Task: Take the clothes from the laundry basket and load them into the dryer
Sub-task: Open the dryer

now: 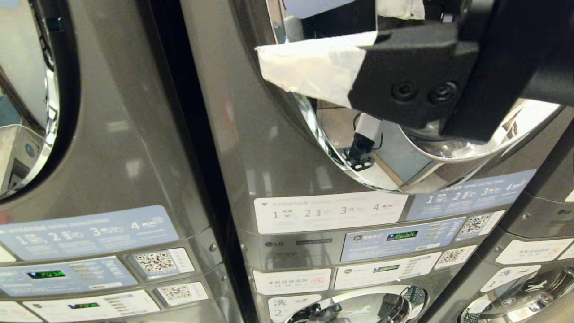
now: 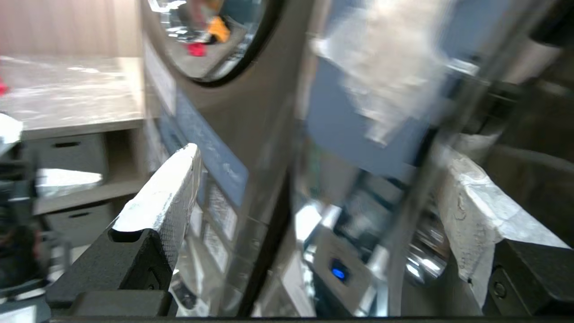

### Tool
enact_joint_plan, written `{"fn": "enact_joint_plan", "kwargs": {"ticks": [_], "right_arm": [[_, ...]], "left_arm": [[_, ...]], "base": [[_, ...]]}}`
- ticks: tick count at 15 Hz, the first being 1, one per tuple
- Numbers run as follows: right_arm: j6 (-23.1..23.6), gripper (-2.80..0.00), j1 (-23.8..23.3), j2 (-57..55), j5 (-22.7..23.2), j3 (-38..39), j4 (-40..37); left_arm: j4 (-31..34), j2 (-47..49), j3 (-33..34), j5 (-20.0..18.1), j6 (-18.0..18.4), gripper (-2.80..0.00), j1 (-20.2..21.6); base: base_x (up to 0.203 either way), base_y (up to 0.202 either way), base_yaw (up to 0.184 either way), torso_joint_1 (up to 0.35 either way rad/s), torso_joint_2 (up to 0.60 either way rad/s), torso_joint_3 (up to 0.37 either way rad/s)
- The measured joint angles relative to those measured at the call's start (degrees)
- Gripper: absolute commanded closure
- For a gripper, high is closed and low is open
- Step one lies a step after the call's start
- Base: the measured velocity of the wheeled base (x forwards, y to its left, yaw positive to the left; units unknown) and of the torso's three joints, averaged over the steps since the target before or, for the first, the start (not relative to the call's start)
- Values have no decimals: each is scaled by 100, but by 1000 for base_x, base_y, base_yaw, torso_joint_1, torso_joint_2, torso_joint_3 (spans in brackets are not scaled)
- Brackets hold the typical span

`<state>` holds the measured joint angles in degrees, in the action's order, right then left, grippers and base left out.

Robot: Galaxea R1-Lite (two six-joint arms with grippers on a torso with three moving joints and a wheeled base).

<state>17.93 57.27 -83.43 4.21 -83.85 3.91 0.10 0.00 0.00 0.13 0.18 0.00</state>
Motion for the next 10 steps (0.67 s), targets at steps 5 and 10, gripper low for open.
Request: {"fn": "enact_joint_plan", "kwargs": {"ticks": [5,10], "right_arm": [[0,-280,0,608,-448,521,-10],[-11,-280,-11,1028,-851,717,-212]], "left_arm": [[-2,0,0,2,-2,0,0],[-1,0,0,2,0,0,0]], "base": [[0,0,0,0,0,0],[0,0,0,0,0,0]]}}
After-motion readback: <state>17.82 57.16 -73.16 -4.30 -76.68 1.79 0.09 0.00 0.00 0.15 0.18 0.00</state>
